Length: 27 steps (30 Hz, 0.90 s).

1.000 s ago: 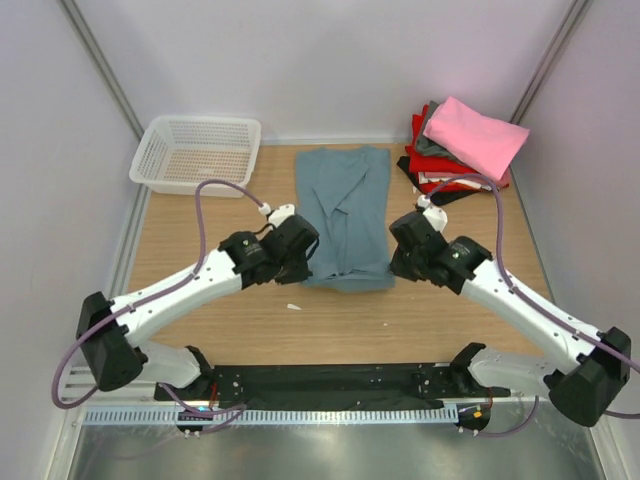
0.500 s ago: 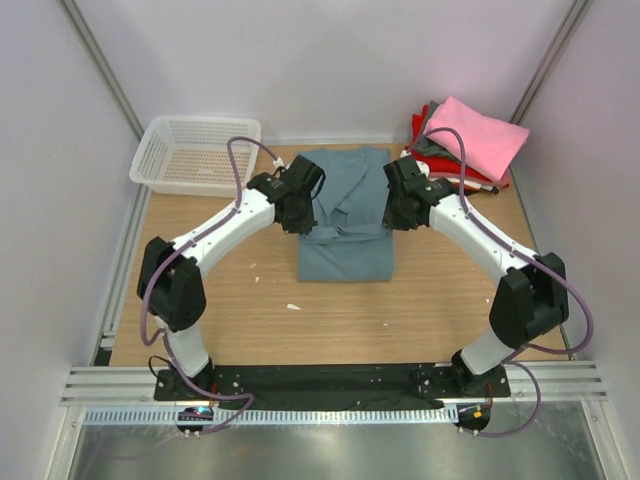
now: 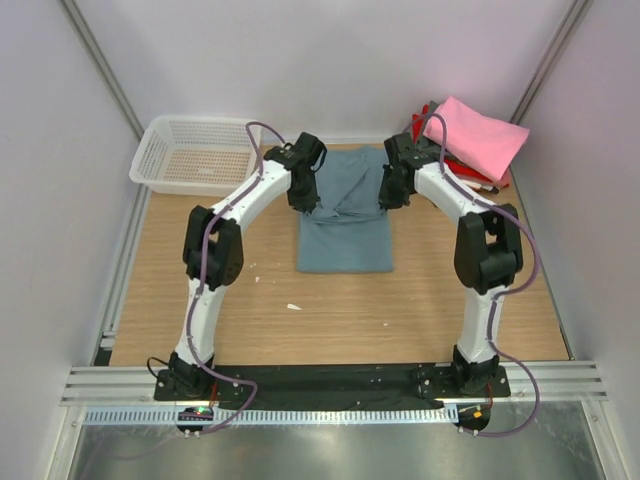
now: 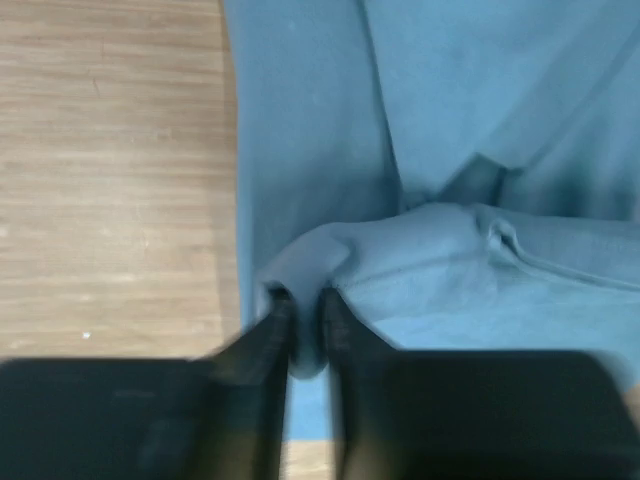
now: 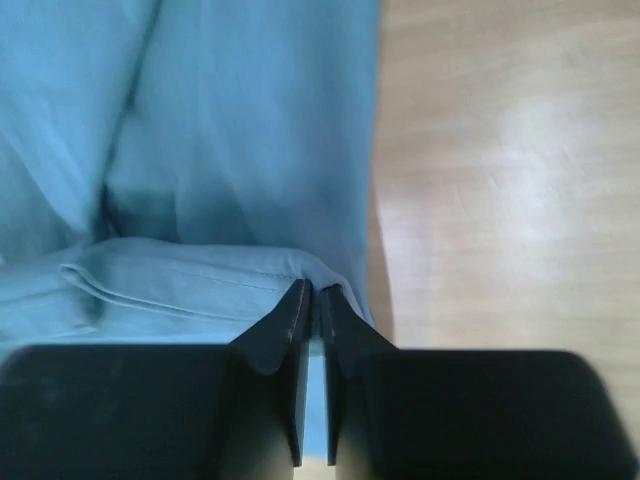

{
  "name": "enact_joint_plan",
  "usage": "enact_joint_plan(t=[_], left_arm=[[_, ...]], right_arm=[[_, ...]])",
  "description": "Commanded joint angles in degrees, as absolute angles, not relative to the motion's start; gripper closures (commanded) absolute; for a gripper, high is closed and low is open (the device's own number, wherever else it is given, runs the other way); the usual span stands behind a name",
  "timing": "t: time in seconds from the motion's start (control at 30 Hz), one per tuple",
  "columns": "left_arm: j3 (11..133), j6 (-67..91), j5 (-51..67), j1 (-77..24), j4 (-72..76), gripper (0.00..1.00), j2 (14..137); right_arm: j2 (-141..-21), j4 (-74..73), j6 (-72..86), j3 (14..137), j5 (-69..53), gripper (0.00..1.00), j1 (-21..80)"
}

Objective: Fold and stack the t-shirts
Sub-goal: Fold the tshirt

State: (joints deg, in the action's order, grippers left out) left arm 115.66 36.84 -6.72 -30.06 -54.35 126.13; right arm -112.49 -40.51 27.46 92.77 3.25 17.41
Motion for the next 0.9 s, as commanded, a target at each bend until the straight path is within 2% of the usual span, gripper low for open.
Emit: enact_joint_plan(t=[0.0, 0.07, 0.1, 0.2, 0.33, 0.4, 0.5, 0.67, 0.73, 0.87], left_arm=[[124.8, 35.3, -4.5, -27.1, -59.0, 0.74, 132.2], [134.1, 35.4, -3.5, -25.1, -62.5, 0.57, 137.2], [137.2, 35.7, -3.1, -24.3, -64.0, 0.45, 138.7], [142.5, 36.5, -0.8, -21.5, -65.5, 0.31, 139.6], [133.2, 36.0, -0.9, -21.4, -61.2, 0.27, 131.3], [125.5, 35.9, -1.6, -21.7, -58.9, 0.27, 125.6], [116.8, 35.3, -2.3, -22.8, -56.4, 0.27, 118.3], [94.0, 36.7, 1.9, -24.9, -47.3, 0.27, 107.9], [84.0, 38.4, 5.3, -25.9, -41.6, 0.29, 103.2], [71.9, 40.8, 7.9, -27.3, -34.2, 0.29, 97.9]], right_arm=[[-119.2, -42.1, 24.0, 104.4, -1.5, 0.66, 15.3], [-123.8, -45.1, 24.0, 112.0, -0.6, 0.45, 14.5], [-124.7, -47.3, 23.7, 114.1, -0.3, 0.31, 14.3], [-123.8, -49.9, 23.5, 117.9, 4.5, 0.14, 14.1], [-116.1, -49.0, 23.5, 111.8, 6.9, 0.11, 14.1], [-109.7, -46.5, 24.1, 103.5, 6.9, 0.11, 14.1], [-100.9, -41.0, 26.2, 89.6, 1.8, 0.11, 14.1], [-91.3, -32.8, 28.6, 68.2, -10.0, 0.11, 14.2], [-88.4, -29.5, 29.6, 63.7, -12.2, 0.11, 14.2], [-86.7, -24.1, 30.9, 55.0, -16.5, 0.15, 14.2]])
